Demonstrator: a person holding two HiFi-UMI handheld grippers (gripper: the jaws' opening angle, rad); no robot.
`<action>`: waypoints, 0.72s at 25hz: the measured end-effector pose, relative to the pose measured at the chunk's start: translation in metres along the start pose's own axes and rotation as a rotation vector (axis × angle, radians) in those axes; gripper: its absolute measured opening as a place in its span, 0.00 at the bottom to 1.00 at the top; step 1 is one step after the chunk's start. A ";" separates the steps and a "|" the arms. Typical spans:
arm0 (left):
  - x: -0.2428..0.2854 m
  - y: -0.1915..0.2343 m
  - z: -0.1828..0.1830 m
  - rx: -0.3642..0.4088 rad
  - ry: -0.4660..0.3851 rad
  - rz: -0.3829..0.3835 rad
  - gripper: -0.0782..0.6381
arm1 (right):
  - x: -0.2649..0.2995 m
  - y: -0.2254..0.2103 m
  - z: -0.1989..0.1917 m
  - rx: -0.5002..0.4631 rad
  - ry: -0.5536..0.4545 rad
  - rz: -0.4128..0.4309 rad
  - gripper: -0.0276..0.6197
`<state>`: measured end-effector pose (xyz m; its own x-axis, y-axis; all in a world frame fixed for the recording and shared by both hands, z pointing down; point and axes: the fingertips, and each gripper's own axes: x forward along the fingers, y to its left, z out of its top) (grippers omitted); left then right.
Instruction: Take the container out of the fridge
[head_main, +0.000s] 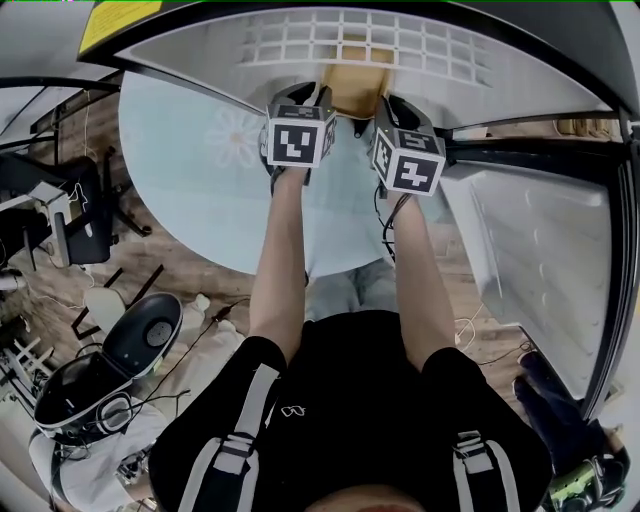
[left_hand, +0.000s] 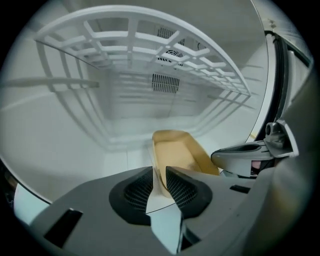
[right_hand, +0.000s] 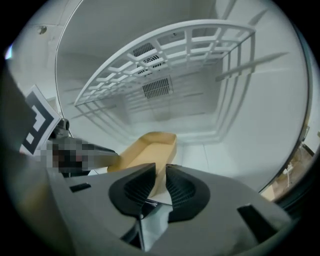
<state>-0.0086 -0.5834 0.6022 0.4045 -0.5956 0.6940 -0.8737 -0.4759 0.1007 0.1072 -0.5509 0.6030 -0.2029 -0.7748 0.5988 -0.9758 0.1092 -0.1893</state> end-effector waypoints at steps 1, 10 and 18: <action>0.001 0.001 -0.003 -0.002 0.012 0.008 0.24 | 0.000 0.000 0.000 -0.004 -0.002 -0.001 0.15; -0.009 -0.023 -0.022 -0.081 -0.013 -0.025 0.17 | -0.009 -0.002 -0.022 0.051 0.046 0.021 0.17; -0.050 -0.041 -0.047 -0.131 -0.055 0.026 0.16 | -0.037 0.011 -0.043 0.153 0.054 0.091 0.12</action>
<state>-0.0060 -0.5039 0.5969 0.3924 -0.6428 0.6579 -0.9104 -0.3736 0.1780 0.1001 -0.4938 0.6123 -0.2975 -0.7312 0.6138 -0.9305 0.0781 -0.3579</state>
